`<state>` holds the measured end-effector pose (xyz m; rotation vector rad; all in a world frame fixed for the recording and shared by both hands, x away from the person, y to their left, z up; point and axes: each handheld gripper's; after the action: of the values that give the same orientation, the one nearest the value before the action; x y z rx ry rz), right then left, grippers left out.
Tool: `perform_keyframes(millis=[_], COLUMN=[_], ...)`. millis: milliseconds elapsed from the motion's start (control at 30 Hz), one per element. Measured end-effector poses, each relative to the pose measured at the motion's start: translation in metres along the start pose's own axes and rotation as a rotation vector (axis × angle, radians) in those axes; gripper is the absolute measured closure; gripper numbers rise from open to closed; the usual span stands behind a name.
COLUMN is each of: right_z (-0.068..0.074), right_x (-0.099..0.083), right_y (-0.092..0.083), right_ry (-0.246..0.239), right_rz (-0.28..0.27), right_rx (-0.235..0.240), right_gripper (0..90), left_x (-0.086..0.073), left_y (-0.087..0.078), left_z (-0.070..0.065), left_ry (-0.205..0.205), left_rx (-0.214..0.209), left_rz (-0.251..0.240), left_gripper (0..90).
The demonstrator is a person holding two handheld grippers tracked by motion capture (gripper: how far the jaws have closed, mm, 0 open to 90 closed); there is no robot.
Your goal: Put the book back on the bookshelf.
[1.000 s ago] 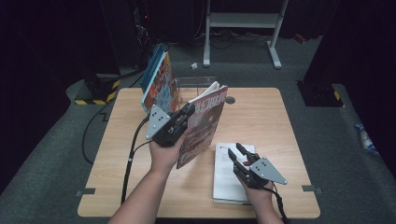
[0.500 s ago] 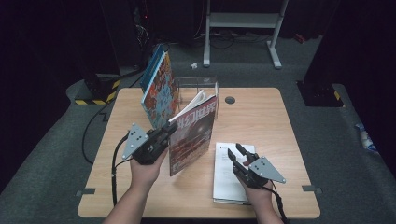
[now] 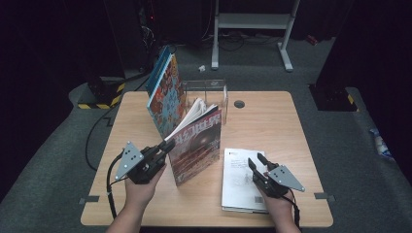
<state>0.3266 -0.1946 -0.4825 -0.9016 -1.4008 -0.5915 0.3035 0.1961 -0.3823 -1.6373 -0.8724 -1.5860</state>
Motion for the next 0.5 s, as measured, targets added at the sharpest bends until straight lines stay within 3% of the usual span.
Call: perform_keyframes(millis=[100,200,300,400,500], right_z=[-0.001,-0.002,-0.002,-0.001,-0.002], right_x=[-0.004,-0.007,-0.009,-0.009,-0.009], right_y=[-0.003,-0.004,-0.006,-0.006,-0.007], right_ry=[-0.003,0.010,0.018,0.020,0.021], right_rz=[0.003,0.001,-0.001,-0.007,-0.009], right_rx=[-0.004,-0.006,-0.005,-0.003,-0.003], right_gripper=[58.7,58.7,58.7,58.8,59.1], left_x=[-0.003,-0.002,0.002,0.004,0.005], left_y=[-0.003,0.002,0.013,0.019,0.020], left_z=[-0.001,0.000,0.003,0.000,-0.001], left_ry=[0.003,0.003,0.018,0.046,0.059], left_rx=[-0.001,-0.015,-0.008,0.022,0.018], left_rz=[0.001,0.034,0.091,0.112,0.114], left_gripper=[81.8,65.5,67.9,74.5,78.9])
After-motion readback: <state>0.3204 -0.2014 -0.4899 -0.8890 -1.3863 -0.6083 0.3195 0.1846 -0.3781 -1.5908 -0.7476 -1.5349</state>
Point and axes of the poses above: each handheld gripper's, and its own axes: y roughly forward along the jaws, x roughly out of its top, z roughly to its left, and after that the axes turned 5 degrees about x, right-handed
